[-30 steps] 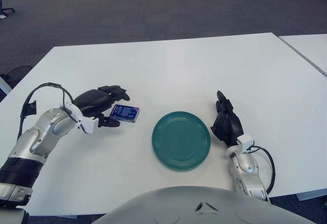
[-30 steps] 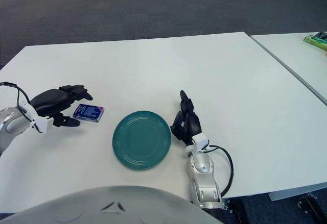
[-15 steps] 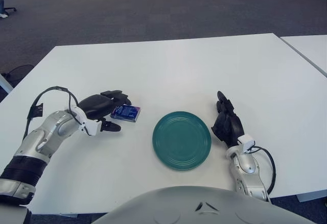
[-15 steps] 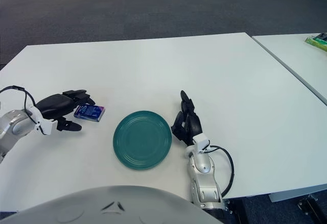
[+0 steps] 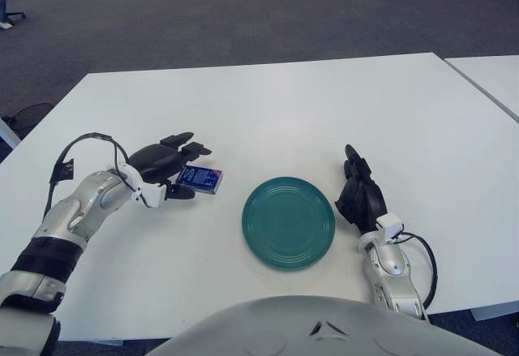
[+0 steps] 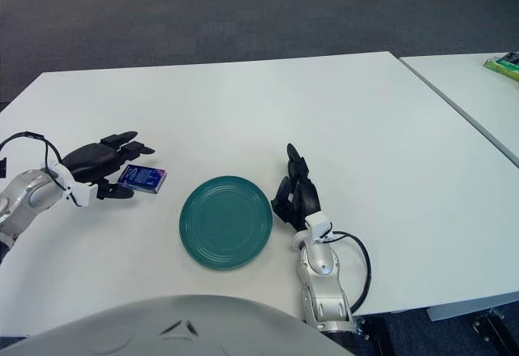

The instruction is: Put the gum into the plate.

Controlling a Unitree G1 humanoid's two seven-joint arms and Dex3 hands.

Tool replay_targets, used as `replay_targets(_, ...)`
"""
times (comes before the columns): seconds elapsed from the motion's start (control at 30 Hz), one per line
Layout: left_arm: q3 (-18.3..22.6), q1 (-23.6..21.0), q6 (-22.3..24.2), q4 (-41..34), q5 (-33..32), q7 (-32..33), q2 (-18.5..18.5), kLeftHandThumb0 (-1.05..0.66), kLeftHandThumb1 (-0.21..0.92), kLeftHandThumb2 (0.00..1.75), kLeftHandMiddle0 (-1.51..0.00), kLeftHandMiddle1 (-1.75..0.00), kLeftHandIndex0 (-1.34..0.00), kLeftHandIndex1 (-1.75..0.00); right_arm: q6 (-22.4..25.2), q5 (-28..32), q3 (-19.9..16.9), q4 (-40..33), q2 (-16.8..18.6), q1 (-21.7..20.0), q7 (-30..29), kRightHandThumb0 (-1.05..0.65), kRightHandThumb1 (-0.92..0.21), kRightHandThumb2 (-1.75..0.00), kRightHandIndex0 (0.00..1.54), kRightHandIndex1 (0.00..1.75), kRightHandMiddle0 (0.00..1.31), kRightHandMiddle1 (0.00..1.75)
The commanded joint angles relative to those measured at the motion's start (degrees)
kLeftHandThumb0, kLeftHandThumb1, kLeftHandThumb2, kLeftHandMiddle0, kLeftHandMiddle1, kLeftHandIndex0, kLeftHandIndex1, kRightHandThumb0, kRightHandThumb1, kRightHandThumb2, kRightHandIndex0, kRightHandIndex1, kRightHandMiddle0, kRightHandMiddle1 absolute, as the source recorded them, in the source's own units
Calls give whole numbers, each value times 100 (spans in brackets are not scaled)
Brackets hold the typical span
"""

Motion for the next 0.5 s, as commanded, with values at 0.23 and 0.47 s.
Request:
replay_targets(0.23,-199,-407,147,523,415,807,-139,-105,92,42,0,0,0,-64,407,-79,22,537,26,232,-90,-67,-92,-104,2,1,0,14)
replay_targets(0.47,-309,-537,164,722,466,1024,-160,-105,92,43,0,0,0,-66,397,-80,25,565,50,228,-85,-67,-92,-104,3,1,0,15)
